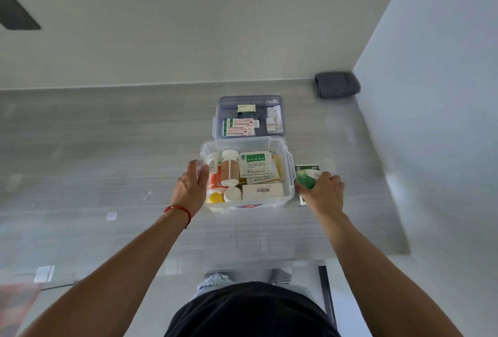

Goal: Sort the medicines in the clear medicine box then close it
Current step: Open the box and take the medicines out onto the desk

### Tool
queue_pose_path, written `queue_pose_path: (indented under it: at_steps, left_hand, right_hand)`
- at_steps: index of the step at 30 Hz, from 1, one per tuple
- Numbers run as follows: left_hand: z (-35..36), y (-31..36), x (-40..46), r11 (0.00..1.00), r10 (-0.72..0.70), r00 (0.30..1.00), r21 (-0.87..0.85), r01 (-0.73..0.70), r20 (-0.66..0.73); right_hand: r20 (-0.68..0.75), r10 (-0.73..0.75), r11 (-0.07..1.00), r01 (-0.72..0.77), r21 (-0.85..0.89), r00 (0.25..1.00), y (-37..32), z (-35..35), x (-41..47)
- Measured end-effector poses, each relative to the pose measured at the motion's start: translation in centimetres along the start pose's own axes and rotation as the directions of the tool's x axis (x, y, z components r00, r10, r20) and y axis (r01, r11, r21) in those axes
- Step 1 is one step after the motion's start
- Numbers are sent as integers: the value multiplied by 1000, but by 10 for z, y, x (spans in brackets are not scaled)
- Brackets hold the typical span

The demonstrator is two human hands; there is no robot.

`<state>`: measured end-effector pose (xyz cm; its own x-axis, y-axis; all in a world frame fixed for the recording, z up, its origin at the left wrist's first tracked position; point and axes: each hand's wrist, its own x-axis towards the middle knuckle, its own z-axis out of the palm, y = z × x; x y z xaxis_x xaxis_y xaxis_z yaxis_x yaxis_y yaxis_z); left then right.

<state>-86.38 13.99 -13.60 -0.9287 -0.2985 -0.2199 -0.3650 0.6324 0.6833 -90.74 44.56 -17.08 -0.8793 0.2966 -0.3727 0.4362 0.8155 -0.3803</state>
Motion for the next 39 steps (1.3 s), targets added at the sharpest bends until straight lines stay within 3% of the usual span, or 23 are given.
queue_pose_path:
  at_steps: [5,8,10,12,15,18,21,24,28,35,39]
  left_hand:
    - [1,5,0,999,-45,999,20,45,-17]
    - [0,10,-4,992,26,992,125,-11,-121]
    - [-1,14,-9,943,229,955,286,-169,-188]
    - [3,19,-10,858,439,879,376,-350,-186]
    - [14,28,-14,791,560,825,340,-508,-71]
    - [20,32,-16,819,508,861,312,-482,-1]
    - [22,31,-18,815,481,876,352,-459,30]
    - [23,30,-18,803,485,874,382,-457,26]
    - [23,29,-17,780,496,869,434,-450,10]
    - [27,27,-18,779,386,922,530,-337,19]
    - [29,25,-16,779,363,931,539,-322,31]
  right_hand:
    - [27,7,1000,-8,19,1000,-6,-3,-2]
    - [-123,-159,984,168,65,980,-15,-22,-7]
    - [-275,-377,904,416,97,884,-27,-35,-16]
    - [-361,-583,760,646,77,728,-44,-43,-26]
    - [-190,-760,626,779,43,622,-74,-40,-39]
    - [98,-759,640,766,-70,643,-97,-23,-38]
    - [202,-695,659,724,-204,690,-110,-8,-33]
    - [153,-595,715,606,-349,789,-122,6,-31]
    - [138,-405,844,427,-325,904,-138,20,-30]
    - [105,-190,960,207,-187,976,-149,29,-29]
    - [83,-178,972,188,-140,981,-148,29,-31]
